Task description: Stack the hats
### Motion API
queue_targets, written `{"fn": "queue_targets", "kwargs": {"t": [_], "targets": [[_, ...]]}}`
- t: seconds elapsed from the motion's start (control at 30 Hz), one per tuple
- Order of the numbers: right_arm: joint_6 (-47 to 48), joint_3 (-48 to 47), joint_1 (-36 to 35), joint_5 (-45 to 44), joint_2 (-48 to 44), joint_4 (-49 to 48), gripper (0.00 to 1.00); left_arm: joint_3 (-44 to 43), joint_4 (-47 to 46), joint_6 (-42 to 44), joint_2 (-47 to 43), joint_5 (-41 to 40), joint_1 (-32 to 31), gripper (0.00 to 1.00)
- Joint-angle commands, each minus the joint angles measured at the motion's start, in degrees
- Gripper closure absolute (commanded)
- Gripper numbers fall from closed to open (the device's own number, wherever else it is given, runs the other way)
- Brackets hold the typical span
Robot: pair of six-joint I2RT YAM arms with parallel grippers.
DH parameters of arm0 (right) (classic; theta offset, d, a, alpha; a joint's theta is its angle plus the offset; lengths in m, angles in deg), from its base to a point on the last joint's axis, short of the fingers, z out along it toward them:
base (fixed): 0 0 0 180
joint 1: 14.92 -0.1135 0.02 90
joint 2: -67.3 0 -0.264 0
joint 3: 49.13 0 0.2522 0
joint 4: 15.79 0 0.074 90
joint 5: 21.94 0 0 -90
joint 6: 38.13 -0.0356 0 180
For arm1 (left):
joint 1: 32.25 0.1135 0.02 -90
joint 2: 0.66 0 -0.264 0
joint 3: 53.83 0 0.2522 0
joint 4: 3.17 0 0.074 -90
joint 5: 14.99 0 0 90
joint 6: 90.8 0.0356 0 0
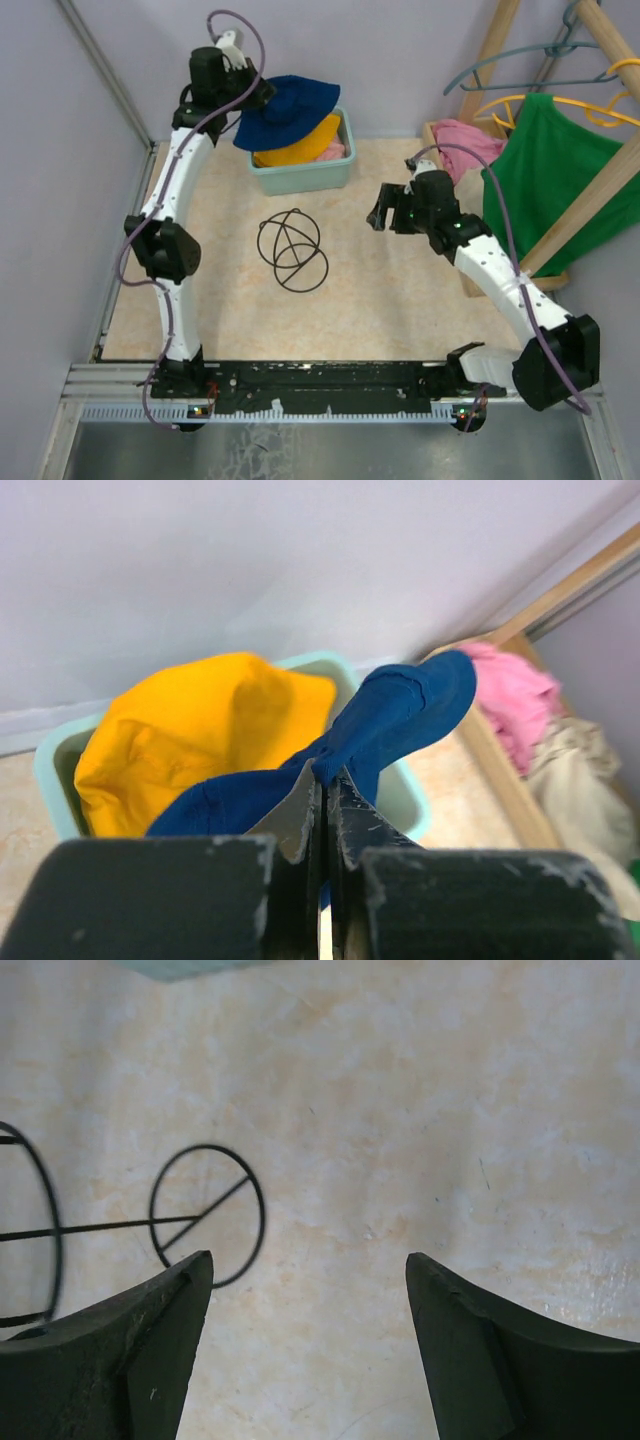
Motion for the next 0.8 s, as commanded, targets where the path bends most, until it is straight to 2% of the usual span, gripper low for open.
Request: {"fn": "queue_targets", "kwargs": {"t": [0.0, 0.07, 0.17, 0.3, 0.4, 0.57, 0.67, 0.77], "targets": [[0.6, -6.4, 2.1, 8.6, -5.2, -7.0, 0.21, -2.2, 3.5, -6.8, -9.5, 3.3, 1.0, 1.0], [-1.6, -7.1, 3.5, 15.3, -5.7, -12.4, 0.21, -2.3, 6.1, -9.2, -12.5, 3.7, 1.5, 1.0], [-6.1, -6.7, 4.8, 24.0, -5.4, -25.6, 0.19, -2.0, 9.8, -13.3, -16.1, 6.2, 2.9, 1.0], [-16.5, -3.7, 5.4, 35.2, -1.0, -49.7, 0.22, 0.6, 12.6, -19.2, -19.8, 12.2, 3.6, 1.0], [-25.4, -1.5, 5.0, 37.1, 3.1, -67.6, 0.23, 5.7, 11.4, -24.4, -23.8, 16.0, 3.5, 1.0], [-25.6, -3.7, 0.8, 37.1, 8.5, -71.4, 0.24, 11.9, 8.3, -29.0, -28.5, 17.3, 3.3, 1.0], [-24.6, -5.4, -2.7, 36.0, 11.1, -71.8, 0.24, 13.0, 7.5, -31.2, -29.7, 18.3, 3.2, 1.0], [-25.4, -5.3, -3.3, 34.9, 13.1, -75.0, 0.25, 13.1, 7.3, -32.8, -30.4, 19.0, 3.1, 1.0]]}}
